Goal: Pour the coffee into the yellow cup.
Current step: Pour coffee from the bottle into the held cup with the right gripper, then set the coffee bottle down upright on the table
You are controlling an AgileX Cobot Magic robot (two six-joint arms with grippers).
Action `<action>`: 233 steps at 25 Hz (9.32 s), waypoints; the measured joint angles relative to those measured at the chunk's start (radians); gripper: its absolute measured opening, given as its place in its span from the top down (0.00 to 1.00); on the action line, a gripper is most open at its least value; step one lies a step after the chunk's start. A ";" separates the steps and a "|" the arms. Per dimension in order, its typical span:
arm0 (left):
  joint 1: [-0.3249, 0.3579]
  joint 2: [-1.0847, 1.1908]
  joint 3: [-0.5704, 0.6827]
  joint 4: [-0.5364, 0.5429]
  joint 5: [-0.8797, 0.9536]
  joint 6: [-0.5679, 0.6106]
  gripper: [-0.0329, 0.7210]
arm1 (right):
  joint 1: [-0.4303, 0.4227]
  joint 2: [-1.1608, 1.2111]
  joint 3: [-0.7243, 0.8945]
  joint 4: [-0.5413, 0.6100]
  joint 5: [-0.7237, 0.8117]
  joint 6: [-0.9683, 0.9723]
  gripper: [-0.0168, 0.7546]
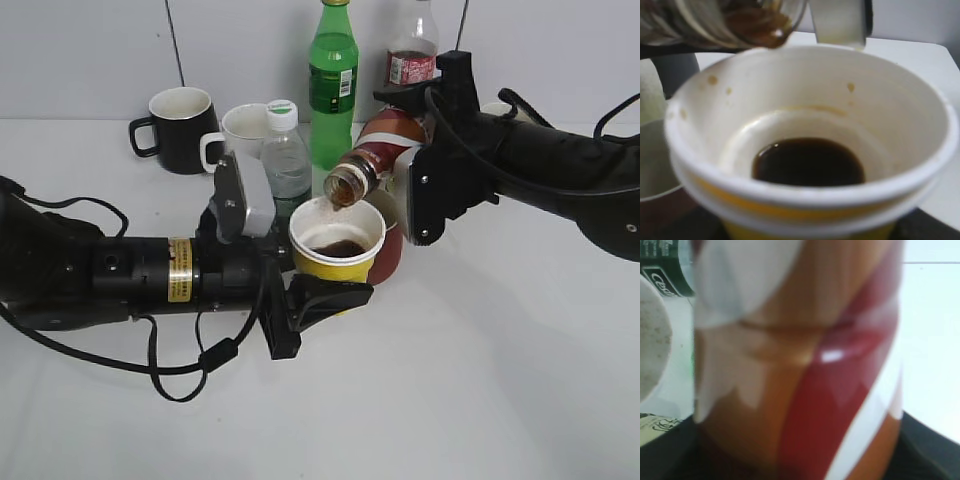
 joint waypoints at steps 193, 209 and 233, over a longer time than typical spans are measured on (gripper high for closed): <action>0.303 0.255 0.036 -0.484 -0.090 0.227 0.17 | -0.112 0.314 0.166 0.457 -0.385 1.218 0.32; 0.303 0.079 0.217 -0.555 -0.060 0.227 0.18 | -0.112 0.423 0.139 0.457 -0.415 1.219 0.21; 0.221 -0.754 0.239 -0.712 1.055 0.045 0.18 | -0.109 -0.036 0.294 0.457 0.288 1.334 0.20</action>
